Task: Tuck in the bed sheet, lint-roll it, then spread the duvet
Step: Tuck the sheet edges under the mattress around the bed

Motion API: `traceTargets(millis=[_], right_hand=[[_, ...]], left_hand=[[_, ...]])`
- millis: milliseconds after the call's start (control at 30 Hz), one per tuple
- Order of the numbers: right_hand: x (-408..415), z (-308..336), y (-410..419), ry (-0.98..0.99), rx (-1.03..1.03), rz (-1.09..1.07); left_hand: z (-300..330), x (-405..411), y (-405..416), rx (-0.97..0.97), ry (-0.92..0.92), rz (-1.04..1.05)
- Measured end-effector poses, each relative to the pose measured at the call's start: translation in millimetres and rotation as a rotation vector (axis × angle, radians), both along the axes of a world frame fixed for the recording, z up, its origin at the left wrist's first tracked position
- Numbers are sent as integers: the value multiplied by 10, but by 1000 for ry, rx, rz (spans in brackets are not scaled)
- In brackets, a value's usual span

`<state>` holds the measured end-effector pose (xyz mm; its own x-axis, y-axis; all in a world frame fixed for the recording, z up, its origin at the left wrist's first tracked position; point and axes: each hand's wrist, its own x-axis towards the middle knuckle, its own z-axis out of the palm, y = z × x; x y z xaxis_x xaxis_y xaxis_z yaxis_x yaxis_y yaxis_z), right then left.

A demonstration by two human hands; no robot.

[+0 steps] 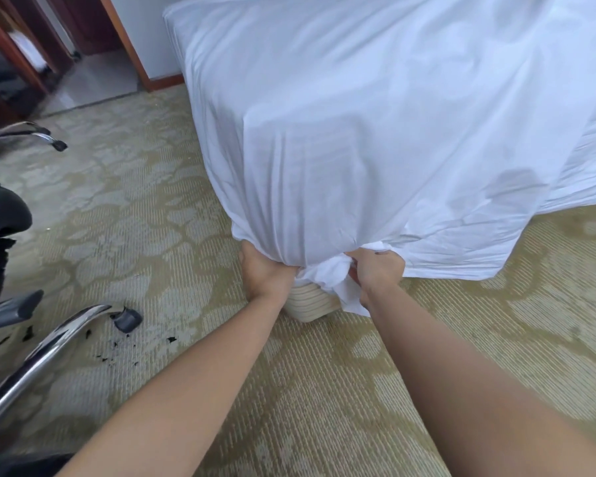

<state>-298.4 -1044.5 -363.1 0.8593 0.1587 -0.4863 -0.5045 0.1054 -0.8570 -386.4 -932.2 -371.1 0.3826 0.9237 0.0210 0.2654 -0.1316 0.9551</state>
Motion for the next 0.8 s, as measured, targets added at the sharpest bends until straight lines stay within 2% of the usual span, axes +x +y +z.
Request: traceTargets(millis=[133,267,333,400,467,533,600,733,800], right_hand=[[-23,62,-32,52,9,30],[-39,48,-197,43,13,131],[-89,26,-241,41,28,40],[-76,-39,-252,91,-46,-92],[-71,-74,-303,219,-135,-82],[-136,-51,-337,380,34,105],[-248,-21,-320,429,221,233],[-313,3,-240,278,263,43],[-327,13,-289,286,349,12]], left_hand=[[35,-102,43,-24,-1,-57],[-54,-244,-66,-192,-80,-143],[-62,-291,-128,-254,-103,-133],[-66,-296,-179,-283,-115,-149],[-45,-285,-232,-321,-135,-175],[-10,-267,-285,-329,-132,-191],[14,-246,-303,-297,-70,-188],[45,-242,-285,-239,15,-173],[56,-233,-251,-236,39,-167]])
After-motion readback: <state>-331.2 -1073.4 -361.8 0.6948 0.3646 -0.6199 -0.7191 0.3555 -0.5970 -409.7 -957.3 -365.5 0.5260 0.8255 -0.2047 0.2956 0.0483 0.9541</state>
